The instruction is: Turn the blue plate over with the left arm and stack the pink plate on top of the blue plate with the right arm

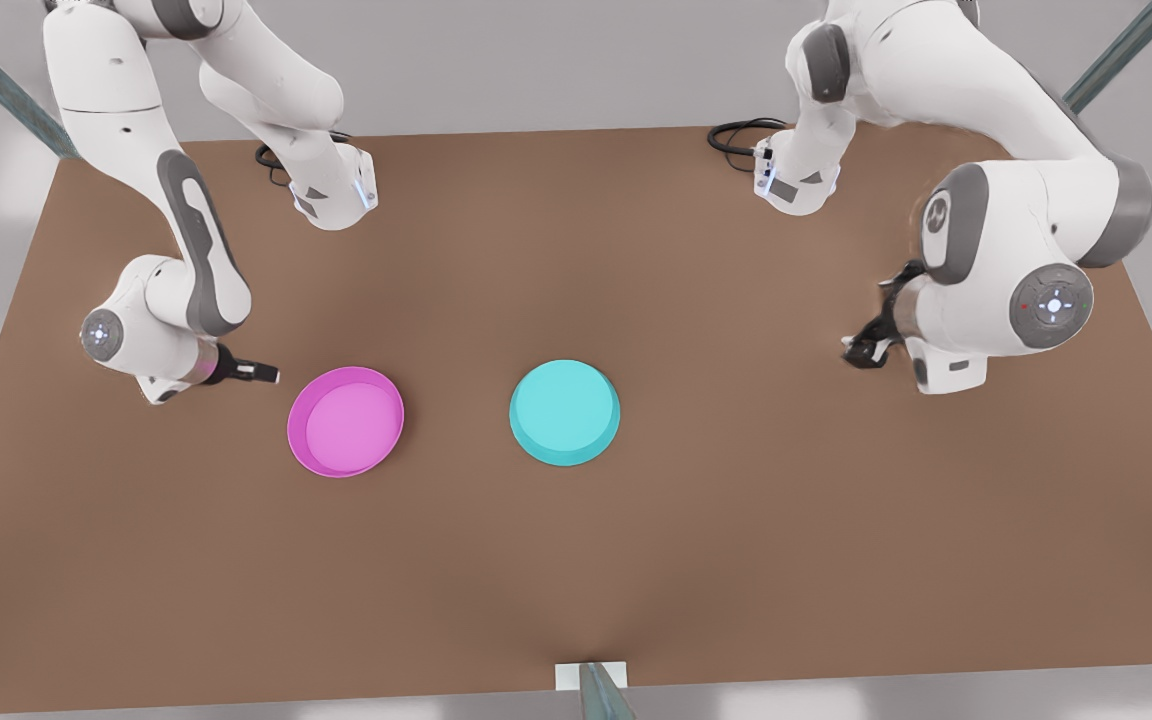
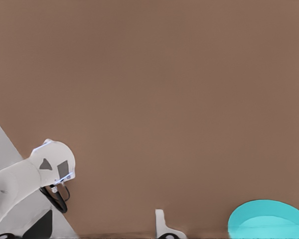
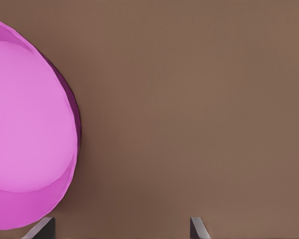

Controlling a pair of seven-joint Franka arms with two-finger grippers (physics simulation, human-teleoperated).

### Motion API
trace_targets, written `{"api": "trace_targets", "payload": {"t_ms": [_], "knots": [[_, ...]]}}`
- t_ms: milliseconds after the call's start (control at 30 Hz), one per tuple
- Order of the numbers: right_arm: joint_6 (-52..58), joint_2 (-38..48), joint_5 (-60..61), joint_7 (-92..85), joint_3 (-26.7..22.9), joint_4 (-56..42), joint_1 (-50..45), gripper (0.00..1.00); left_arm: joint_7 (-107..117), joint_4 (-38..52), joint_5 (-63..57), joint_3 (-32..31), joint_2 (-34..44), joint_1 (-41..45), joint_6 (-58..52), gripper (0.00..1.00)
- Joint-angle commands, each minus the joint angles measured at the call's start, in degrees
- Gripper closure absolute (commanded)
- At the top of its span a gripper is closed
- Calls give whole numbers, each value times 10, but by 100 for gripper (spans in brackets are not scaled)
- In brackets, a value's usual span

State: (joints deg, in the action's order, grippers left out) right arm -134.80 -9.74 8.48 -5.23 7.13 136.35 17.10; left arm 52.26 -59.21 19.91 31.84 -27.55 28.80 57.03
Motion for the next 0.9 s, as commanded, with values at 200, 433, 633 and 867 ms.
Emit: {"api": "trace_targets", "payload": {"t_ms": [200, 433, 633, 867], "knots": [[-274, -48, 142, -17, 44, 42, -8, 0, -422, -165, -216, -386, 157, -271, 148, 0], [-279, -108, 182, -17, 61, 7, -8, 0, -433, -164, -215, -376, 171, -271, 115, 0], [-277, -117, 182, -20, 61, 3, -7, 31, -435, -165, -215, -371, 170, -272, 109, 0], [-268, -113, 183, -23, 61, 0, -8, 62, -435, -165, -215, -370, 173, -272, 91, 0]]}}
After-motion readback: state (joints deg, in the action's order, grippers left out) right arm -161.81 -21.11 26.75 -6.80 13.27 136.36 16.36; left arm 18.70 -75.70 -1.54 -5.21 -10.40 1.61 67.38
